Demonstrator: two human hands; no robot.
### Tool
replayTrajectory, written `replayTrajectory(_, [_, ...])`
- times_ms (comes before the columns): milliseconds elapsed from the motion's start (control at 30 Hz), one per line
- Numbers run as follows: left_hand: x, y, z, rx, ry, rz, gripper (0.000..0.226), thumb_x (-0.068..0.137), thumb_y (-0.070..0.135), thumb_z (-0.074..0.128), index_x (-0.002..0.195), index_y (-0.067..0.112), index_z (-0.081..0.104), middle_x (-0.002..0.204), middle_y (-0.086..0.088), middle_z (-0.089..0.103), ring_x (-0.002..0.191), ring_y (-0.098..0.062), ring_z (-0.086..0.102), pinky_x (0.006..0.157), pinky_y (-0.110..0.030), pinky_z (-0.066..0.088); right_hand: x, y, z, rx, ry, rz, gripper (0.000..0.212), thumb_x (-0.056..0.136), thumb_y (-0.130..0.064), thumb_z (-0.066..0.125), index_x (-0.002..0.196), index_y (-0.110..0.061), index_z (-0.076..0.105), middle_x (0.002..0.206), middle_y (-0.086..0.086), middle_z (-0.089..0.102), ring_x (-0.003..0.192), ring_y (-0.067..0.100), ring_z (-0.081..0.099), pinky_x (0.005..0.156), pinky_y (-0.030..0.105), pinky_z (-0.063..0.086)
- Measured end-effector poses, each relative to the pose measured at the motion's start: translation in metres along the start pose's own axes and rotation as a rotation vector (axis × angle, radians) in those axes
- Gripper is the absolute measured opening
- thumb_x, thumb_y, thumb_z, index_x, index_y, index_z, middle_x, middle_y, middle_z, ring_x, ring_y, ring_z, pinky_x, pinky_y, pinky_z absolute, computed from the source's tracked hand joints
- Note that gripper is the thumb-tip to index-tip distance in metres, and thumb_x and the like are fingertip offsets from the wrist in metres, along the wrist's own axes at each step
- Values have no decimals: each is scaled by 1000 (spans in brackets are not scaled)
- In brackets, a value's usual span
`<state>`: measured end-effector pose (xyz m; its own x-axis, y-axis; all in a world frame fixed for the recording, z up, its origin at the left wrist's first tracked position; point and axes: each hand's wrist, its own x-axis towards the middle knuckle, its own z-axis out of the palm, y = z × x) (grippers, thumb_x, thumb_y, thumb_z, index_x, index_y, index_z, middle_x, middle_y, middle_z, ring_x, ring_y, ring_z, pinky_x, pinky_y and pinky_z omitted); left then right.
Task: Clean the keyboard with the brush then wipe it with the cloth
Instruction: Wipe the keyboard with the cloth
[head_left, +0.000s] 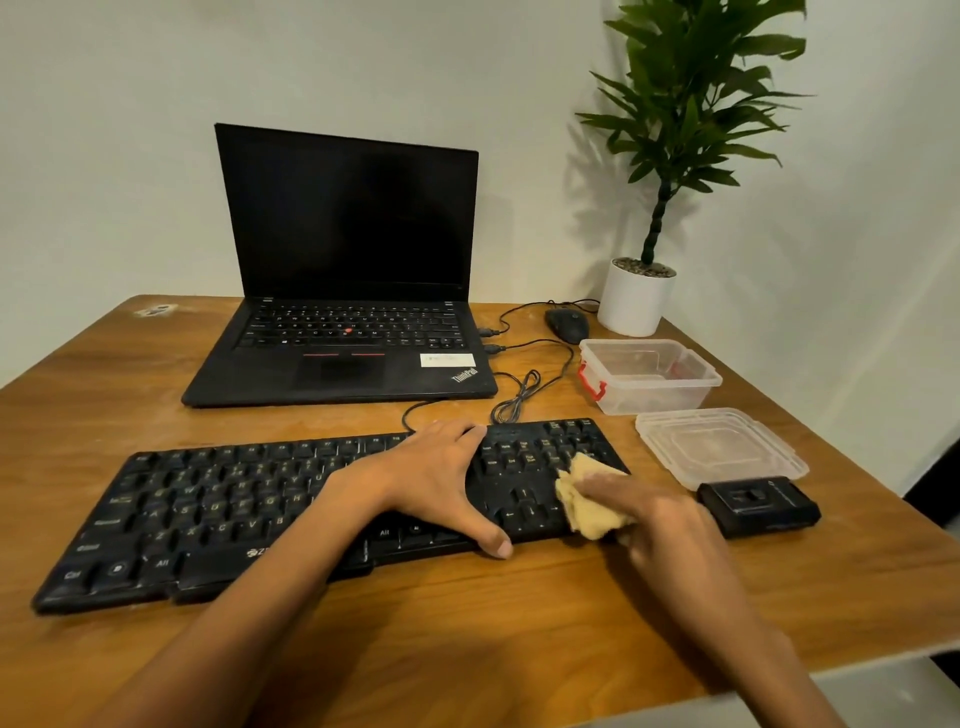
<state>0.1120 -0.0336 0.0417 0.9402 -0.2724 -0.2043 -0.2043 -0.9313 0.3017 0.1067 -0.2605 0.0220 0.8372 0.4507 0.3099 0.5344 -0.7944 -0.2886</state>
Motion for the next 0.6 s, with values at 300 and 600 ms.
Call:
replayTrajectory(300, [0,0,1,8,30,8,122,61,66,69,147,14,1,153,4,5,139,-18,7,114,-33,12,21,-26,-3,-59,33,36,50,87,0,48,125,-32,51,123,-9,58,108,10,54,87,23,44])
replayTrajectory(600, [1,-2,4,21,51,23,123,59,69,68,147,14,3,151,4,10,136,-18,12,115,-33,14,33,-38,5,74,88,64,44,87,-2,49,122,-29,53,112,-7,63,101,10,58,85,28,49])
